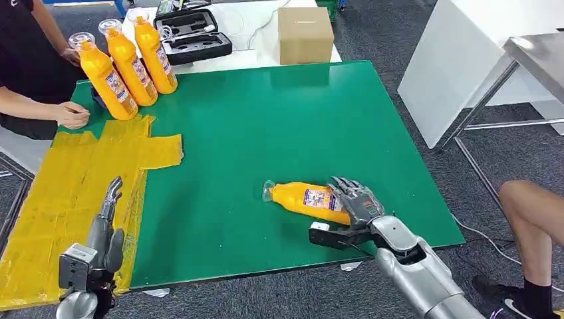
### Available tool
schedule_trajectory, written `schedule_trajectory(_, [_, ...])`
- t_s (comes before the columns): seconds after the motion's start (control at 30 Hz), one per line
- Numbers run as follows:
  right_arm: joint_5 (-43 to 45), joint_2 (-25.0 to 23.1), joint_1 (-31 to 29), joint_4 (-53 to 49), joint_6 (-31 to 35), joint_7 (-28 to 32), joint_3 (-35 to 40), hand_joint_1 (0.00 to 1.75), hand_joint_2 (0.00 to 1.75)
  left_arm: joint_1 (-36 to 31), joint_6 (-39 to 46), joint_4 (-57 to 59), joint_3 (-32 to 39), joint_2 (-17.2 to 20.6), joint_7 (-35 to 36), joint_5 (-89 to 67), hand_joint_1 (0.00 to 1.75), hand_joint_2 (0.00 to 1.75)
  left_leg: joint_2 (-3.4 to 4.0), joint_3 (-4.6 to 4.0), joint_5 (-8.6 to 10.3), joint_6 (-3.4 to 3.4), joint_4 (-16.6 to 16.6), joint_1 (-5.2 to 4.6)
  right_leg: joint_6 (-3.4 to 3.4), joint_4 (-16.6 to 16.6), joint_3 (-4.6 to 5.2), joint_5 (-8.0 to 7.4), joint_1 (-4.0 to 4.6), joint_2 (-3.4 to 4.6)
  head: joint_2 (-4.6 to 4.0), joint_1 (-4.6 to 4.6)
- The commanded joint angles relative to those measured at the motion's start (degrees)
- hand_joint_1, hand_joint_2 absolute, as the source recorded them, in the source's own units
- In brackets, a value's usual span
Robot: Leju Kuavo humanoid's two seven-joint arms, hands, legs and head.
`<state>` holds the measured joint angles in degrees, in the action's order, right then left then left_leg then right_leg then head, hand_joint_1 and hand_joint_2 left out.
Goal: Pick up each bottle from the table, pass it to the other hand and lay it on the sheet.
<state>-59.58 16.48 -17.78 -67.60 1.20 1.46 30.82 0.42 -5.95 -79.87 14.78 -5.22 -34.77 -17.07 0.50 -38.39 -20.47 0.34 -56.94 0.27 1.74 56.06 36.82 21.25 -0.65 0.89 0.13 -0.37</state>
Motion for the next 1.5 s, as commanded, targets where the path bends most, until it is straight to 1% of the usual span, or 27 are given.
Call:
schedule_trajectory(0.03, [-1.79,0.61,-3.56,9.04,-5.92,-3.01,1.41,0.0,1.75,-0.95,-0.71,1.3,1.0,-1.16,0.6,0.28,0.0,0.0,-0.05,0.21,-0.09,-0.01,0.01,-0.02,-0.03,-0.01,-0.21,0.1,-0.01,-0.08,0.0,0.0])
schedule_trajectory(0.07, [-2.04,0.71,-4.45,11.37,-6.42,-3.07,2.38,0.0,1.75,-1.17,-0.75,1.54,0.8,-1.15,0.7,0.28,0.0,0.0,-0.1,0.36,-0.17,-0.01,-0.02,0.0,-0.05,-0.01,-0.39,0.18,0.02,-0.13,0.0,0.0])
schedule_trajectory(0.1, [-2.99,1.15,-5.81,14.58,-10.21,-3.68,4.42,0.0,1.75,-1.44,-0.78,1.81,0.62,-1.16,0.96,0.32,0.0,0.0,-0.07,0.25,-0.08,0.0,0.02,0.0,-0.04,-0.04,-0.26,0.09,0.01,-0.09,0.0,-0.02])
schedule_trajectory(0.13, [-3.0,1.45,-6.79,17.51,-11.22,-3.2,5.82,1.64,1.75,-1.91,-0.83,2.39,0.16,-1.05,1.11,0.29,0.0,0.0,-0.07,0.4,-0.16,-0.01,-0.01,0.03,-0.06,-0.05,-0.43,0.15,0.05,-0.1,0.0,-0.02])
schedule_trajectory(0.17, [-2.85,1.78,-7.4,20.2,-11.61,-2.37,7.01,1.75,1.75,-2.54,-0.77,3.1,-0.31,-0.94,1.42,0.28,0.0,0.0,-0.07,0.49,-0.19,0.0,0.0,0.01,-0.06,-0.04,-0.5,0.18,0.02,-0.11,0.0,-0.02])
schedule_trajectory(0.3, [-1.93,1.54,-8.12,23.53,-11.2,-1.21,7.89,1.75,1.75,-3.48,-0.49,4.52,-1.05,-0.52,1.63,0.34,0.0,0.0,-0.27,0.74,-0.11,0.0,0.05,0.06,-0.11,-0.17,-0.76,0.21,0.07,-0.33,0.0,0.02])
schedule_trajectory(0.33, [-1.95,1.49,-8.23,23.48,-11.19,-1.22,7.9,1.75,1.75,-3.51,-0.49,4.51,-1.06,-0.53,1.63,0.34,0.0,0.0,-0.09,0.77,-0.15,-0.05,0.04,0.04,-0.16,-0.14,-0.7,0.21,0.05,-0.2,0.0,-0.04])
schedule_trajectory(0.37, [-1.91,1.42,-8.31,23.39,-11.17,-1.21,7.95,1.75,1.75,-3.48,-0.46,4.51,-1.08,-0.49,1.63,0.36,0.0,0.0,-0.15,0.94,-0.32,-0.12,0.04,0.05,-0.18,-0.16,-0.86,0.29,0.06,-0.34,0.0,-0.04])
schedule_trajectory(0.4, [-1.91,1.42,-8.31,23.39,-11.17,-1.21,7.95,1.75,1.75,-3.48,-0.46,4.51,-1.08,-0.49,1.63,0.36,0.0,0.0,-0.27,1.06,-0.43,0.08,0.01,0.03,-0.16,-0.12,-0.86,0.37,0.04,-0.47,0.0,0.04])
schedule_trajectory(0.43, [-1.91,1.42,-8.31,23.39,-11.17,-1.21,7.95,1.75,1.75,-3.48,-0.46,4.51,-1.08,-0.49,1.63,0.36,0.0,0.0,0.01,1.34,-0.57,0.18,0.02,0.04,-0.2,-0.15,-0.76,0.88,0.05,-0.2,0.0,0.02])
schedule_trajectory(0.47, [-1.77,1.4,-8.34,23.17,-11.24,-1.2,7.99,1.75,1.75,-3.35,-0.45,4.39,-1.08,-0.44,1.63,0.36,0.0,0.0,-0.22,1.55,-0.54,0.17,0.14,0.04,-0.2,-0.26,-1.02,1.0,0.05,-0.44,0.0,-0.02])
schedule_trajectory(0.5, [-1.38,1.44,-8.35,22.97,-11.47,-1.33,8.08,1.75,1.75,-3.27,-0.39,4.27,-1.18,-0.44,1.64,0.39,0.0,0.0,-0.18,1.67,-0.59,0.22,0.14,0.03,-0.2,-0.27,-1.16,0.97,0.04,-0.4,0.0,0.0])
schedule_trajectory(0.7, [1.77,0.96,-9.85,25.54,-11.99,-0.31,8.68,1.75,1.75,-4.87,-0.28,6.52,-2.22,0.06,1.69,0.57,0.0,0.0,-0.17,1.81,-0.59,0.25,0.14,0.03,-0.17,-0.28,-1.32,0.99,0.03,-0.39,0.0,-0.02])
schedule_trajectory(0.8, [9.91,0.61,-10.64,25.87,-12.14,5.66,5.07,1.75,1.75,-7.37,-1.55,10.2,-3.05,0.56,3.01,2.05,0.0,0.0,-0.28,1.85,-0.6,0.28,0.15,0.06,-0.19,-0.34,-1.41,0.99,0.05,-0.51,0.0,-0.02])
schedule_trajectory(0.87, [10.77,1.42,-11.32,25.46,-12.64,6.22,5.6,1.75,1.75,-8.35,-1.47,11.68,-3.57,0.83,2.98,2.31,0.0,0.0,-0.27,1.8,-0.59,0.3,0.13,0.02,-0.18,-0.31,-1.36,0.98,0.02,-0.5,0.0,0.02])
schedule_trajectory(0.93, [21.91,-0.86,-9.55,21.96,-8.96,14.02,-1.83,1.75,1.75,-9.63,-2.45,13.61,-3.65,0.86,3.28,4.76,0.0,0.0,-0.25,1.84,-0.6,0.31,0.12,-0.02,-0.16,-0.27,-1.38,0.99,-0.03,-0.48,0.0,0.0])
schedule_trajectory(0.97, [26.01,-1.96,-8.59,19.24,-8.78,16.47,-4.43,1.75,1.75,-10.06,-3.41,14.25,-3.61,0.64,3.73,6.71,0.0,0.0,-0.22,1.83,-0.62,0.3,0.11,0.01,-0.15,-0.28,-1.36,0.98,0.01,-0.43,0.0,0.0])
schedule_trajectory(1.0, [28.54,-2.64,-8.12,16.37,-8.62,17.62,-5.99,1.75,1.75,-10.51,-3.94,15.07,-3.84,0.64,4.94,7.87,0.0,1.75,-0.23,1.8,-0.63,0.28,0.13,0.03,-0.16,-0.3,-1.37,0.98,0.03,-0.45,0.0,0.0])
schedule_trajectory(1.03, [32.99,-4.46,-7.72,13.5,-8.12,18.64,-9.55,1.75,1.75,-10.66,-4.75,15.65,-3.56,0.16,6.12,10.06,0.0,1.75,-0.18,1.81,-0.63,0.27,0.18,0.02,-0.15,-0.33,-1.49,0.95,0.02,-0.39,0.0,-0.02])
schedule_trajectory(1.07, [34.24,-5.96,-8.24,9.85,-6.67,17.87,-11.41,1.75,1.75,-10.42,-6.16,15.71,-3.53,-0.38,6.99,12.83,0.0,1.75,-0.12,1.85,-0.5,0.19,0.19,0.0,-0.11,-0.32,-1.93,0.84,0.01,-0.34,0.0,0.0])
schedule_trajectory(1.13, [34.62,-7.44,-9.43,7.19,-7.11,15.66,-12.0,1.75,1.75,-9.53,-6.42,14.86,-4.05,-0.54,7.38,13.99,0.0,1.75,0.14,1.63,-0.36,0.2,0.02,-0.06,0.01,-0.1,-1.65,0.28,-0.05,0.0,0.0,0.04])
schedule_trajectory(1.2, [34.91,-7.55,-9.14,6.57,-6.99,15.74,-12.4,1.75,1.75,-9.37,-6.55,14.58,-3.98,-0.65,7.71,14.7,0.0,1.75,0.28,1.36,-0.41,0.16,-0.02,-0.1,-0.1,0.02,-1.35,0.21,-0.07,0.12,0.0,0.02])
schedule_trajectory(1.23, [36.65,-8.98,-8.9,4.91,-6.29,17.79,-14.08,1.75,1.75,-9.15,-8.02,14.13,-3.97,-1.13,8.58,17.93,0.0,1.75,0.25,1.27,-0.43,0.14,-0.05,-0.08,-0.14,0.06,-1.3,0.24,-0.04,0.07,0.0,-0.04])
schedule_trajectory(1.37, [35.74,-12.04,-10.97,2.01,-6.87,15.98,-11.59,1.75,1.75,-8.83,-9.37,12.4,-6.06,-3.44,12.81,25.94,0.0,1.75,0.08,0.9,-0.16,0.1,-0.02,-0.02,-0.09,0.02,-0.87,0.25,-0.01,-0.13,0.0,0.02])
schedule_trajectory(1.4, [35.14,-12.64,-11.42,2.34,-6.79,15.19,-10.76,1.75,1.75,-8.73,-9.59,12.09,-6.7,-3.7,13.17,26.79,0.0,1.75,0.06,0.94,-0.3,0.07,-0.12,-0.01,-0.13,0.13,-0.94,0.38,0.01,-0.16,0.0,0.0])
schedule_trajectory(1.47, [35.0,-12.78,-11.65,2.71,-6.6,14.93,-10.36,1.75,1.75,-8.64,-9.21,11.77,-7.16,-3.71,13.39,27.05,0.0,1.75,0.04,0.59,-0.12,0.06,-0.02,-0.02,-0.06,0.08,-0.65,0.2,-0.01,-0.13,0.0,-0.02])
schedule_trajectory(1.5, [35.04,-12.83,-11.7,3.11,-6.28,14.91,-10.13,1.75,1.75,-8.56,-8.87,11.62,-7.58,-3.57,13.51,27.32,0.0,1.75,0.07,0.71,-0.24,0.05,-0.07,-0.03,-0.08,0.12,-0.75,0.3,-0.01,-0.13,0.0,-0.04])
